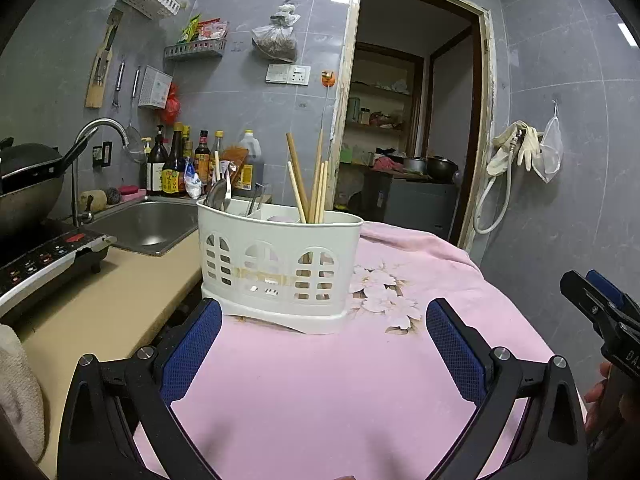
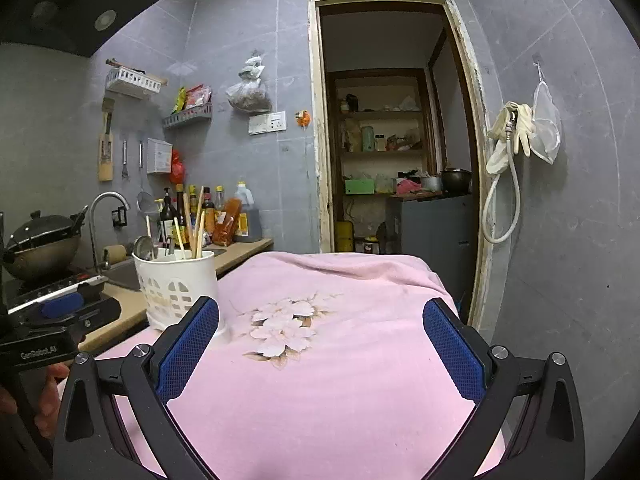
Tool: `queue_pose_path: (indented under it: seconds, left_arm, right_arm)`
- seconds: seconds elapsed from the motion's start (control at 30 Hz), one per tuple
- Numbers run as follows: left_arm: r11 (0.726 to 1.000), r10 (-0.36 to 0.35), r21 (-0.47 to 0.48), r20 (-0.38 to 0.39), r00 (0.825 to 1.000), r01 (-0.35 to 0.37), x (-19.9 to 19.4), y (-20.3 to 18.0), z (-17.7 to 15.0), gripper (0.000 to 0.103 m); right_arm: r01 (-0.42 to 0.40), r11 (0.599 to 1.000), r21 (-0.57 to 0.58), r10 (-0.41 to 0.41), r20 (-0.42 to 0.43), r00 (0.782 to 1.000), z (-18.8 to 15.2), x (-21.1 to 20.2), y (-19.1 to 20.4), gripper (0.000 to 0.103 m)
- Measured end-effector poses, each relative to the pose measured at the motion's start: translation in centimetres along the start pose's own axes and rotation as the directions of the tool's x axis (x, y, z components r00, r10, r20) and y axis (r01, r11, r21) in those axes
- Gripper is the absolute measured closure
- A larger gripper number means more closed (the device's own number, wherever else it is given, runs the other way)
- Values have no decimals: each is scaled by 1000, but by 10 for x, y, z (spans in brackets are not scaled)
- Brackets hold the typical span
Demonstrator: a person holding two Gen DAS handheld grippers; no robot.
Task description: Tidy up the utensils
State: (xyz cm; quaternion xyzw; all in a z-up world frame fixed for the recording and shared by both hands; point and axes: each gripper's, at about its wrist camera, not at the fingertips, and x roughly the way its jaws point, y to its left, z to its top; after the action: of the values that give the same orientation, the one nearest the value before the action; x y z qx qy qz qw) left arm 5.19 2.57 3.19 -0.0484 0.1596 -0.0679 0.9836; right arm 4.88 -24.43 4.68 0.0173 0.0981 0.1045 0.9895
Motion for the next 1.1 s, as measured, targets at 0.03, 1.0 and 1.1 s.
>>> queue_pose_path:
  seconds: [0.03,1.0,1.1]
  left_arm:
    - [1000,4,3,2,1000,-4,0,0,-1,3]
    - [999,25,-23,4,1000,-25,-3,14,-2,3]
    - [999,25,-23,5,1000,-25,-3,15,-2,3]
  right_arm:
    - [0,1000,3,0,-1,1000,0,0,-1,0]
    - [-9,1000,8,9,-24,1000,0,5,0,0]
    - [-9,1000,11,9,-23,1000,-1,5,0,0]
